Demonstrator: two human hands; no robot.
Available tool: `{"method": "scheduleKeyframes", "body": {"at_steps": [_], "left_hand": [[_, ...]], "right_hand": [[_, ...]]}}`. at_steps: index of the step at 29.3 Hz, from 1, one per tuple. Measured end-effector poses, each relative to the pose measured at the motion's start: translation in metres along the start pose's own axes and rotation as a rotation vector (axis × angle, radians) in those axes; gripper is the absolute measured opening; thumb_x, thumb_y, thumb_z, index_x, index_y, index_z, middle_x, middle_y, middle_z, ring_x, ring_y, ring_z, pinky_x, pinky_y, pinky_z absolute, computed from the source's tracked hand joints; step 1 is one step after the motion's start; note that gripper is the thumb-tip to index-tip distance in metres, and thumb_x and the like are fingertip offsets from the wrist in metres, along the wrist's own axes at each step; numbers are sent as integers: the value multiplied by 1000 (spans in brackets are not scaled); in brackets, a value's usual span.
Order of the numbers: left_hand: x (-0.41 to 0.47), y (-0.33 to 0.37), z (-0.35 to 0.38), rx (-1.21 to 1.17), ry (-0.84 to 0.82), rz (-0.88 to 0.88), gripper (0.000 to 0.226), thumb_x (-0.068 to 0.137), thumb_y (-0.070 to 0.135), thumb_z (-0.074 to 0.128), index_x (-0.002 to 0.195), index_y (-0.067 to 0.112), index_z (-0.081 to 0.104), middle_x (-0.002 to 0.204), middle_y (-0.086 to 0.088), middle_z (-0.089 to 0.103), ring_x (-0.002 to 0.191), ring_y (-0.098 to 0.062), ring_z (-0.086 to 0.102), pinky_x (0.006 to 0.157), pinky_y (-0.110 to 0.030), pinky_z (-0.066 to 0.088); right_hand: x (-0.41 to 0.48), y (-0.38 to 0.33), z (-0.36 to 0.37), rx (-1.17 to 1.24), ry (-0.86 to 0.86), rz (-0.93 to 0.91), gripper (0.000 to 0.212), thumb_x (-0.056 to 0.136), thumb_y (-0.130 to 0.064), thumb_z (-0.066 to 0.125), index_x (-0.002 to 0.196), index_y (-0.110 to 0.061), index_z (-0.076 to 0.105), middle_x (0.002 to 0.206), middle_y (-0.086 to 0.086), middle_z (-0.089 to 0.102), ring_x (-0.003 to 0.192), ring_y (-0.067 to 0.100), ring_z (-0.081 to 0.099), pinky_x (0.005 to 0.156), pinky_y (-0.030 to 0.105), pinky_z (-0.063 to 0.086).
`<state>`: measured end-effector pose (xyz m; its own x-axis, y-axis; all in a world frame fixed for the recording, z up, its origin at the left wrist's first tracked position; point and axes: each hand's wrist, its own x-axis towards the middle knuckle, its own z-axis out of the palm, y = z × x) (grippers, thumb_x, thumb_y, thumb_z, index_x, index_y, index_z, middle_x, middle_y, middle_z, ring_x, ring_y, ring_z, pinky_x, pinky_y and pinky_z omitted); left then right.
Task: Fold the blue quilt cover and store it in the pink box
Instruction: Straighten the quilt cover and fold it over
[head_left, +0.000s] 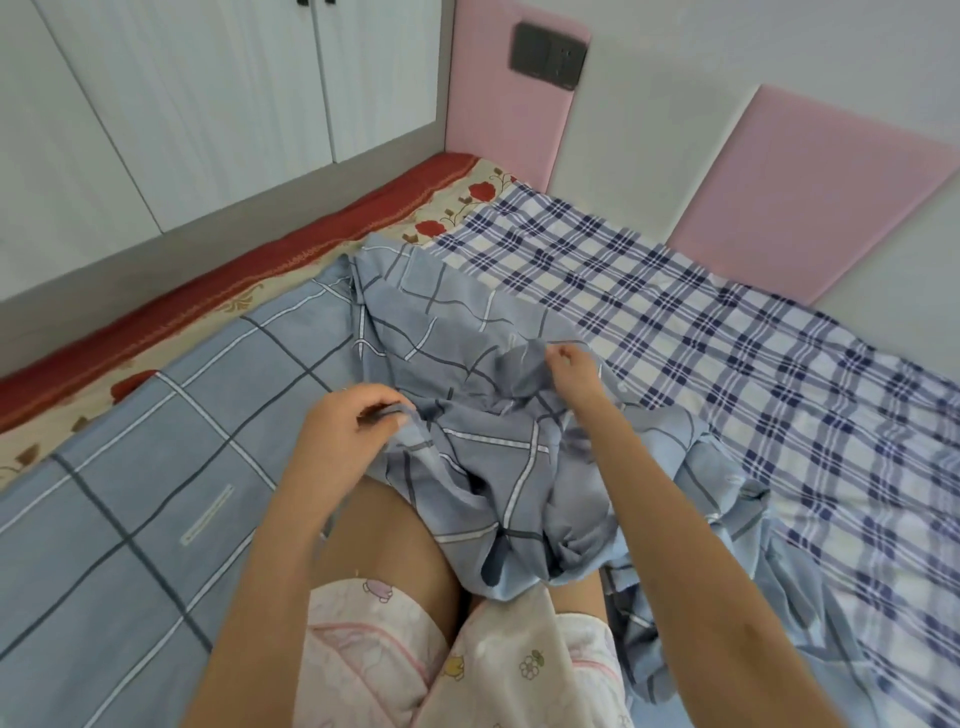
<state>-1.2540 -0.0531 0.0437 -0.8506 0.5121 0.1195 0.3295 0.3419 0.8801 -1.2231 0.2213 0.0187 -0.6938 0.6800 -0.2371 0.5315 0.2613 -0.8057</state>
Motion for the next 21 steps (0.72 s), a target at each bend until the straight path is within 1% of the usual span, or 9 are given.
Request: {"method": "scheduleKeyframes", "body": {"at_steps": [3,5,7,10,12,14,16,18,21], "left_hand": [[1,21,-3,-21,-28,140,34,81,-7,65,77,27,70,105,10,64,89,0,61,74,-7,43],[1,29,-3,-29,-56,198,27,80,-5,66,77,22,72,130,14,52,89,5,61,73,-7,42],[2,30,-4,-9,-91,237,26,79,-2,69,75,24,71,144,16,37,98,14,57,73,-8,42],[7,31,5,87,-169,272,38,76,0,73,71,36,62,129,25,47,105,19,51,78,-8,44],[9,27,12,227,-205,236,34,77,2,71,70,35,63,95,19,61,84,1,62,75,-27,51],[8,25,14,307,-188,221,39,78,4,69,66,38,54,77,10,58,73,-14,59,69,-40,49],[7,24,13,260,-145,234,37,78,1,68,67,34,54,79,9,58,73,-14,58,68,-35,47],[7,26,12,147,-101,248,22,78,-5,67,74,17,65,90,9,61,81,-12,61,74,-28,49],[6,31,11,29,-111,240,18,74,-2,58,76,14,66,92,9,62,86,-9,62,77,-20,48]], "right_hand": [[-49,-51,-8,174,-115,-401,27,103,-28,38,78,-20,47,82,-2,61,62,14,49,60,25,38],[-85,-73,-2,209,-220,-595,25,103,-24,37,81,-21,49,98,7,69,77,35,58,69,41,45],[-119,-81,11,298,-348,-654,21,100,-17,40,82,-21,50,106,12,67,85,35,60,78,41,46],[-147,-67,14,393,-464,-582,24,100,-8,38,80,-13,51,104,4,61,97,14,58,87,28,46],[-152,-49,14,424,-430,-516,26,102,-10,35,90,2,54,90,4,55,89,10,54,84,22,44],[-152,-34,15,450,-389,-400,31,104,-13,33,100,13,50,81,7,45,78,10,46,75,15,41],[-152,-26,14,471,-381,-332,32,104,-13,30,105,10,54,90,9,55,85,9,52,80,14,43],[-150,-23,11,508,-429,-304,33,102,-18,30,101,-9,61,105,1,66,96,12,59,87,24,47],[-147,-20,7,531,-520,-222,23,92,-25,34,73,-17,42,71,-17,58,60,8,44,56,23,36]]}}
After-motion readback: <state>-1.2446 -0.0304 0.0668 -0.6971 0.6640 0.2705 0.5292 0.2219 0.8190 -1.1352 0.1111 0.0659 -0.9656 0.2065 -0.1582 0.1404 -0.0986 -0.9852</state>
